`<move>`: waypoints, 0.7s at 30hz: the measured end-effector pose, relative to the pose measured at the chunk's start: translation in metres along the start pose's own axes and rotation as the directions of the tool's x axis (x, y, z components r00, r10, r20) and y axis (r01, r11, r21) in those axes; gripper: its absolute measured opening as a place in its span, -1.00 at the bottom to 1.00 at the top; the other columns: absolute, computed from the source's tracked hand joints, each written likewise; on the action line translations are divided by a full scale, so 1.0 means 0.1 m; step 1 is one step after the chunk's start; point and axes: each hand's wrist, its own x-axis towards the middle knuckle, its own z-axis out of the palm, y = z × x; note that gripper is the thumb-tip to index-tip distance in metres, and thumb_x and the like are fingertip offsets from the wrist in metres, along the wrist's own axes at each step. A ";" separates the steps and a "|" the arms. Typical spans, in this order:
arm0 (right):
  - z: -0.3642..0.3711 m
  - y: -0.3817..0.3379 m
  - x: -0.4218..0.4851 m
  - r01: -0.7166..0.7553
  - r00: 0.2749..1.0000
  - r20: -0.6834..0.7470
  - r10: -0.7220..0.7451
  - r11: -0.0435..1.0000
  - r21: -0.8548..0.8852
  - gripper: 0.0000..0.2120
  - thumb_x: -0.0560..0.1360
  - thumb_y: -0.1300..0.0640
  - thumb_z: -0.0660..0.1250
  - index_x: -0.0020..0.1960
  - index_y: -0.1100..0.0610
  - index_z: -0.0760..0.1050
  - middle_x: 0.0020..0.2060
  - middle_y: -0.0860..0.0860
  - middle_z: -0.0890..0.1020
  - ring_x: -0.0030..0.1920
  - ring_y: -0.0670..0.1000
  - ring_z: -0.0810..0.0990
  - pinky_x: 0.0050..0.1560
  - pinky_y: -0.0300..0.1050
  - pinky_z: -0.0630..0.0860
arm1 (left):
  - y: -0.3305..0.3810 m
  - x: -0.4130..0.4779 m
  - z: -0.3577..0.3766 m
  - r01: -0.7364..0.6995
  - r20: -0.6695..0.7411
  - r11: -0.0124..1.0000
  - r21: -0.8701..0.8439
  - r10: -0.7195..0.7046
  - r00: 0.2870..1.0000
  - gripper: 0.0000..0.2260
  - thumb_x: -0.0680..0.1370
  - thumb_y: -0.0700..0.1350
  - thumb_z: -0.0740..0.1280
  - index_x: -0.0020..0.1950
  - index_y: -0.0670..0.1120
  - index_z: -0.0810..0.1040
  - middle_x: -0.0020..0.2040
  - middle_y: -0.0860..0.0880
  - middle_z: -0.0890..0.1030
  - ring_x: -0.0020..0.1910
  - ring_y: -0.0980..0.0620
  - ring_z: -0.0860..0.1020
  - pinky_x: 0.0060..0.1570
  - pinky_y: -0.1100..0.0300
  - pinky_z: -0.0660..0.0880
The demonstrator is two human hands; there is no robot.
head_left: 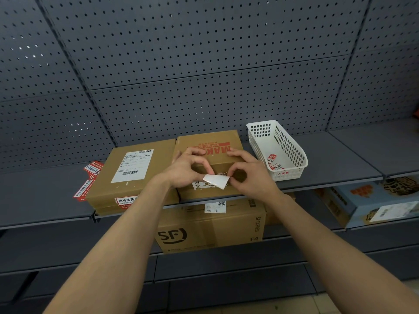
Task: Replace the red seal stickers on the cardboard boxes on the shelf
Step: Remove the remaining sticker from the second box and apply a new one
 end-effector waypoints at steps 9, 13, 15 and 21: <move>-0.12 -0.12 0.07 -0.040 0.965 0.252 0.071 0.991 -0.129 -0.80 0.43 -0.05 0.62 -0.22 -0.03 0.64 0.64 -0.12 0.22 0.68 0.00 0.09 0.68 0.12 0.16 | 0.16 -0.09 0.05 -0.002 -0.118 0.994 0.110 0.015 0.993 -0.76 0.47 0.39 0.48 -0.05 0.27 0.72 0.50 0.17 0.36 0.45 0.21 0.16 0.68 -0.19 -0.15; -0.17 -0.17 0.10 -0.041 0.949 0.296 0.105 0.975 -0.216 -0.79 0.41 -0.07 0.64 -0.22 -0.01 0.66 0.67 -0.12 0.17 0.69 -0.01 0.05 0.68 0.13 0.13 | 0.16 -0.08 0.14 -0.075 -0.214 0.975 0.209 0.120 0.970 -0.62 0.40 0.54 0.38 -0.13 0.27 0.71 0.45 0.14 0.45 0.47 0.16 0.32 0.65 -0.27 -0.03; -0.19 -0.19 0.10 -0.045 0.945 0.305 0.115 0.973 -0.228 -0.80 0.40 -0.02 0.63 -0.25 -0.02 0.64 0.67 -0.13 0.16 0.69 -0.03 0.04 0.68 0.14 0.13 | 0.18 -0.09 0.21 -0.102 -0.257 0.953 0.286 0.179 0.950 -0.51 0.36 0.58 0.29 -0.09 0.23 0.73 0.43 0.11 0.49 0.59 0.03 0.31 0.64 -0.32 -0.06; -0.23 -0.27 0.11 -0.035 0.951 0.294 0.099 0.976 -0.214 -0.80 0.43 0.08 0.58 -0.26 -0.06 0.58 0.68 -0.04 0.21 0.71 -0.08 0.00 0.70 0.19 0.04 | 0.32 -0.19 0.36 -0.304 -0.370 0.843 0.443 0.481 0.795 -0.85 0.47 0.21 0.47 -0.13 0.16 0.70 0.19 0.12 0.55 0.52 -0.02 0.39 0.67 -0.22 -0.10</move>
